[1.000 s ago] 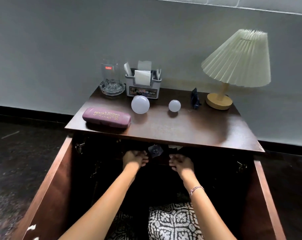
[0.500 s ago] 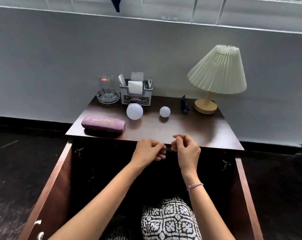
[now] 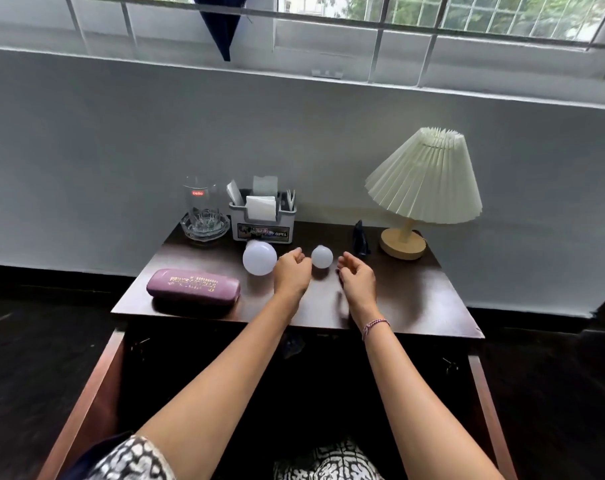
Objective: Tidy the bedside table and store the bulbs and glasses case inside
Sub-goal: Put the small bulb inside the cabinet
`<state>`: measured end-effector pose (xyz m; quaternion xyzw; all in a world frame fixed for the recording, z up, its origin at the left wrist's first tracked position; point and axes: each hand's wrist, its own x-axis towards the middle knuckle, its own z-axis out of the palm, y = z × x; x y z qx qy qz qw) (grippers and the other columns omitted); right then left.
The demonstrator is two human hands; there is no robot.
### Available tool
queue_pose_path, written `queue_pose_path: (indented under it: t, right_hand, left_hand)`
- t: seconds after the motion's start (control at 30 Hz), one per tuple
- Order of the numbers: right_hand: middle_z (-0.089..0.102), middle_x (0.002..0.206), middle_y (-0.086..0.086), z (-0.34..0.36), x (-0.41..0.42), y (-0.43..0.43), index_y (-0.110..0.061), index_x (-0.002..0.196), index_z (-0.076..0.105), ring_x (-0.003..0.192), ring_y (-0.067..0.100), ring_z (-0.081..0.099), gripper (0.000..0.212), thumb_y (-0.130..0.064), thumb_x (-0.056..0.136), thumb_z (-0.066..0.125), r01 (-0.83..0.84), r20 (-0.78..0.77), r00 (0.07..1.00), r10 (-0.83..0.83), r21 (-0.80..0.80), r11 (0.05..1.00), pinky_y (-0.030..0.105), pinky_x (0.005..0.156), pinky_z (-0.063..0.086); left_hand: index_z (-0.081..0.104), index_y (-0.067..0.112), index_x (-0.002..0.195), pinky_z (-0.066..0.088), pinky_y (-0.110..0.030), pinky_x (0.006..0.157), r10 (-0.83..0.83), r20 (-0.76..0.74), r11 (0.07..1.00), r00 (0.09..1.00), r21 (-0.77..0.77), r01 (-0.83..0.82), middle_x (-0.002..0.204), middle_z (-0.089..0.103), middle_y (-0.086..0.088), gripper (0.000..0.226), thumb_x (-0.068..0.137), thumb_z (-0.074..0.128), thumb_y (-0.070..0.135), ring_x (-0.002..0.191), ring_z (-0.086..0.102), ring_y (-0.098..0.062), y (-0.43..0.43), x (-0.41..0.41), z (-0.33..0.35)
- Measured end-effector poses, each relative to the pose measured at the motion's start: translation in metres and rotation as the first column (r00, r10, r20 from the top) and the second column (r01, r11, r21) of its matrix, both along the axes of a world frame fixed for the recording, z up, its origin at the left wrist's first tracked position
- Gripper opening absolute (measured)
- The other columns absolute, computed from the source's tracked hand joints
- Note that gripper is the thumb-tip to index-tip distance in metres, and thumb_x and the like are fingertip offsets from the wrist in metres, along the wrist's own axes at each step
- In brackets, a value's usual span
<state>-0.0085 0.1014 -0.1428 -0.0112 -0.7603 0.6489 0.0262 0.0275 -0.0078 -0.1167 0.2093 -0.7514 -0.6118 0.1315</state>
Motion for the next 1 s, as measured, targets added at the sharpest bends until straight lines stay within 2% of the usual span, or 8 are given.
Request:
queue_pose_path:
  t: [0.07,0.23,0.5,0.6,0.7,0.77,0.9,1.0]
  right_hand:
    - [0.061,0.127,0.014,-0.001,-0.006,-0.004,-0.001,0.132,0.050,0.118,0.020,0.057,0.044,0.005,0.088,0.047,-0.015,0.006,1.000,0.015,0.008,1.000,0.028,0.105,0.041]
    - [0.057,0.132,0.014,-0.002,-0.015,-0.011,0.003,0.130,0.051,0.120,0.019,0.055,0.045,0.009,0.086,0.045,-0.057,-0.013,0.998,0.058,0.040,0.998,0.014,0.094,0.038]
    - [0.065,0.121,0.013,-0.005,-0.005,-0.007,0.000,0.121,0.060,0.109,0.017,0.061,0.041,0.010,0.083,0.049,-0.049,-0.067,0.996,0.050,0.016,0.999,0.026,0.099,0.046]
    - [0.067,0.115,0.009,-0.006,0.007,-0.003,-0.001,0.119,0.062,0.094,0.008,0.063,0.038,0.008,0.083,0.053,-0.060,-0.077,0.995,0.056,-0.045,0.997,0.014,0.083,0.050]
    - [0.068,0.110,0.008,-0.008,0.023,0.000,0.000,0.116,0.063,0.087,0.004,0.063,0.035,0.008,0.083,0.057,-0.073,-0.096,0.993,0.061,-0.126,0.989,0.007,0.072,0.050]
    - [0.068,0.108,0.011,-0.008,0.033,0.002,0.000,0.113,0.064,0.090,0.009,0.064,0.033,0.009,0.082,0.060,-0.088,-0.104,0.992,0.070,-0.184,0.979,0.008,0.072,0.051]
    - [0.070,0.105,0.013,-0.009,0.055,0.006,-0.001,0.109,0.066,0.087,0.010,0.067,0.031,0.007,0.080,0.067,-0.145,-0.121,0.986,0.116,-0.275,0.950,0.011,0.073,0.052]
    - [0.070,0.107,0.014,-0.011,0.071,0.010,-0.002,0.110,0.067,0.097,0.018,0.068,0.031,0.002,0.079,0.069,-0.189,-0.124,0.979,0.160,-0.275,0.943,0.024,0.087,0.053]
  left_hand:
    - [0.055,0.002,0.126,0.044,-0.033,0.099,0.001,0.031,1.000,1.000,-0.018,-0.001,0.130,0.060,-0.010,0.039,0.088,0.050,0.008,0.116,0.059,-0.028,-0.003,-0.008,0.000]
    - [0.053,0.003,0.131,0.035,-0.026,0.108,-0.043,0.044,0.998,0.998,-0.040,0.045,0.133,0.057,-0.011,0.043,0.088,0.048,0.004,0.126,0.051,-0.020,-0.006,-0.018,-0.002]
    - [0.065,0.004,0.118,0.045,-0.027,0.097,-0.031,-0.022,0.999,0.999,-0.008,0.031,0.120,0.067,-0.010,0.033,0.086,0.056,0.004,0.112,0.061,-0.020,-0.004,-0.013,-0.011]
    - [0.065,0.002,0.115,0.047,-0.021,0.083,-0.029,-0.070,1.000,0.997,0.000,0.029,0.112,0.069,-0.011,0.031,0.084,0.060,0.002,0.093,0.063,-0.014,-0.004,-0.001,-0.015]
    - [0.068,0.003,0.109,0.045,-0.007,0.065,-0.022,-0.118,0.999,0.993,-0.030,0.019,0.094,0.070,-0.003,0.027,0.082,0.064,0.002,0.070,0.060,0.000,-0.004,0.012,-0.021]
    - [0.070,0.005,0.105,0.045,-0.004,0.065,-0.026,-0.147,0.999,0.989,-0.037,0.020,0.091,0.069,0.001,0.025,0.080,0.067,0.003,0.073,0.061,-0.001,-0.005,0.024,-0.021]
    - [0.069,0.004,0.107,0.049,-0.015,0.080,-0.046,-0.192,0.999,0.980,0.000,0.047,0.096,0.068,-0.001,0.027,0.080,0.069,0.003,0.090,0.063,-0.011,-0.006,0.051,-0.019]
    - [0.069,0.006,0.106,0.047,-0.004,0.074,-0.051,-0.221,0.999,0.974,-0.007,0.050,0.095,0.069,0.001,0.026,0.080,0.070,0.004,0.087,0.063,-0.008,-0.007,0.070,-0.019]
